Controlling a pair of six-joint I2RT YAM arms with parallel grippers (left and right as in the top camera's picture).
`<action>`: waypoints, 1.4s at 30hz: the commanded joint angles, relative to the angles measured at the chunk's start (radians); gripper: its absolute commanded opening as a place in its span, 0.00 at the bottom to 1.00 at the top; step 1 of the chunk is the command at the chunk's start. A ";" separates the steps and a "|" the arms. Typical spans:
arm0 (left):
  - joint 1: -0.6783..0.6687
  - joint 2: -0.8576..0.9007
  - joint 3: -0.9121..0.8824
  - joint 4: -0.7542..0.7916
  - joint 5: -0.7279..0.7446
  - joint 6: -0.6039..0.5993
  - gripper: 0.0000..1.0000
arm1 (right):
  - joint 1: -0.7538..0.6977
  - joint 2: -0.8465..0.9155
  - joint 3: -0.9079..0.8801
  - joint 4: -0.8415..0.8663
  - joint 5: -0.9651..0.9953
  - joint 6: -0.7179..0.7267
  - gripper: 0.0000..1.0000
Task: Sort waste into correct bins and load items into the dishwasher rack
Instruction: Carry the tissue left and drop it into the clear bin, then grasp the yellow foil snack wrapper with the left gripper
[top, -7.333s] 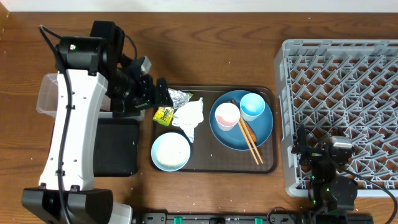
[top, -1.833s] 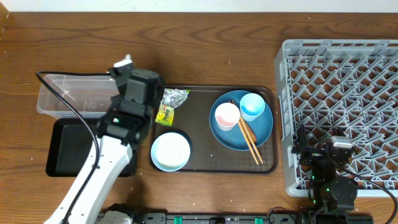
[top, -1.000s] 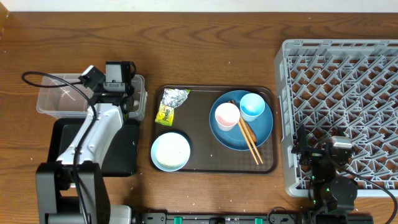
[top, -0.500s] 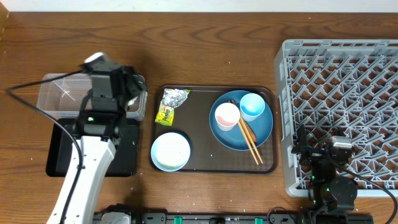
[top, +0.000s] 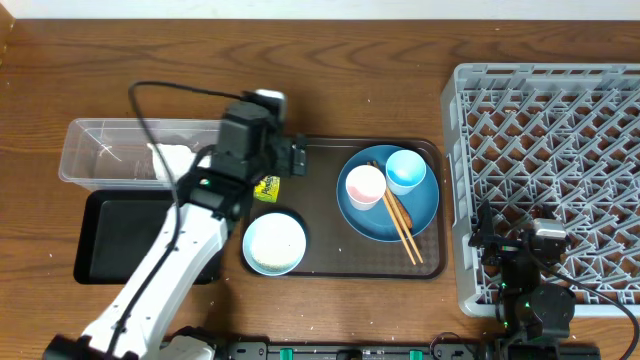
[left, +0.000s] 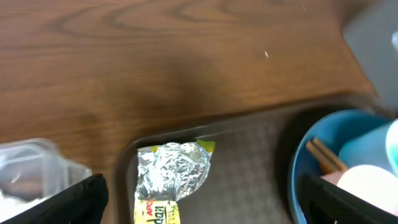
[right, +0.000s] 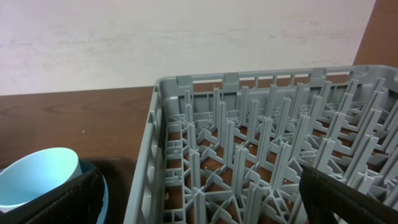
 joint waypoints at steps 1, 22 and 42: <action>-0.008 0.051 -0.004 0.025 0.008 0.103 0.99 | 0.021 -0.007 -0.001 -0.003 0.007 0.010 0.99; -0.008 0.260 -0.004 0.098 0.008 0.139 0.76 | 0.021 -0.007 -0.001 -0.003 0.007 0.009 0.99; -0.007 0.405 -0.004 0.143 -0.180 0.134 0.56 | 0.021 -0.007 -0.001 -0.003 0.007 0.010 0.99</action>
